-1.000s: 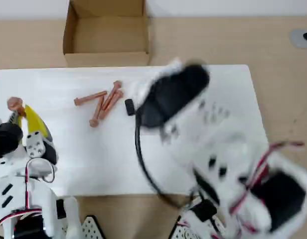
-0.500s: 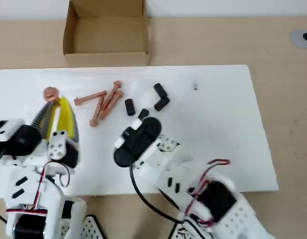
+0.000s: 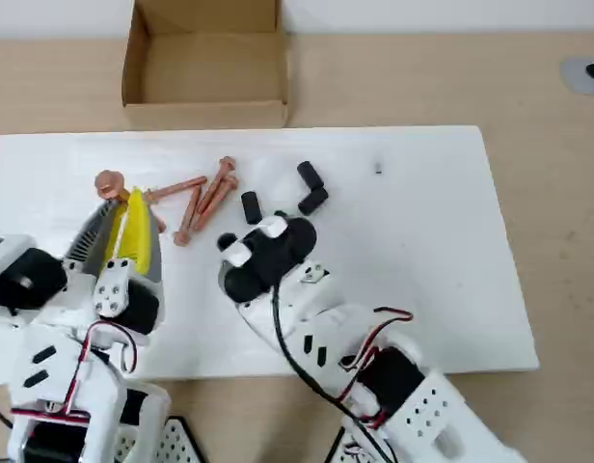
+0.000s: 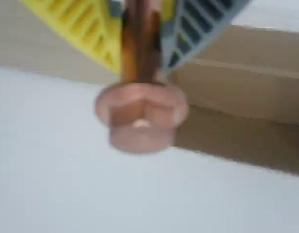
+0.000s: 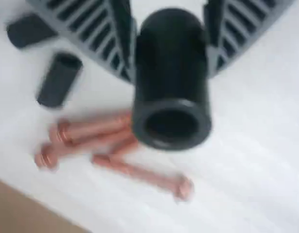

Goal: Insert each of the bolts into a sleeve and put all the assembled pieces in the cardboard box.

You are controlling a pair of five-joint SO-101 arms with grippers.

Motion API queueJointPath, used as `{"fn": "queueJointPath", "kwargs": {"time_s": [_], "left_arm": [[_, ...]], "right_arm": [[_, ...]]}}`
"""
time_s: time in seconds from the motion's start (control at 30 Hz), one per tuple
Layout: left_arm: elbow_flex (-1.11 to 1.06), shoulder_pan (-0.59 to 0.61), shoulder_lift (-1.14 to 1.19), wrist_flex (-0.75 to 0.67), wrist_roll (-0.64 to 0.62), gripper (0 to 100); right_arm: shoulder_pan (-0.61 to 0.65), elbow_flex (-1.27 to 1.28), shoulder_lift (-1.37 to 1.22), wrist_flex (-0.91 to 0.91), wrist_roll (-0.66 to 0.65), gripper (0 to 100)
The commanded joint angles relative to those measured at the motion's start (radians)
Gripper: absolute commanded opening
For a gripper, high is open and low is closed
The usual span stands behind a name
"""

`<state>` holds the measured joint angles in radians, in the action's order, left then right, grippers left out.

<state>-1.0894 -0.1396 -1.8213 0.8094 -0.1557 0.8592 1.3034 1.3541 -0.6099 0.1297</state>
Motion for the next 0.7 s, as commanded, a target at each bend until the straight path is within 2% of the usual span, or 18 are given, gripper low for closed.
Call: {"fn": "queueJointPath", "kwargs": {"time_s": [0.0, 0.13, 0.47, 0.67], "left_arm": [[-0.046, -0.097, 0.002, -0.011, -0.015, 1], [-0.083, -0.135, 0.002, -0.044, -0.014, 1], [-0.130, -0.138, 0.002, -0.164, -0.020, 1], [-0.104, -0.138, 0.002, -0.167, -0.020, 1]], "right_arm": [[0.016, -0.010, 0.021, 0.041, 0.011, 1.0], [0.018, -0.008, 0.022, 0.041, 0.017, 1.0], [0.051, 0.002, 0.022, 0.032, 0.012, 1.0], [0.053, 0.005, 0.022, 0.023, 0.012, 1.0]]}}
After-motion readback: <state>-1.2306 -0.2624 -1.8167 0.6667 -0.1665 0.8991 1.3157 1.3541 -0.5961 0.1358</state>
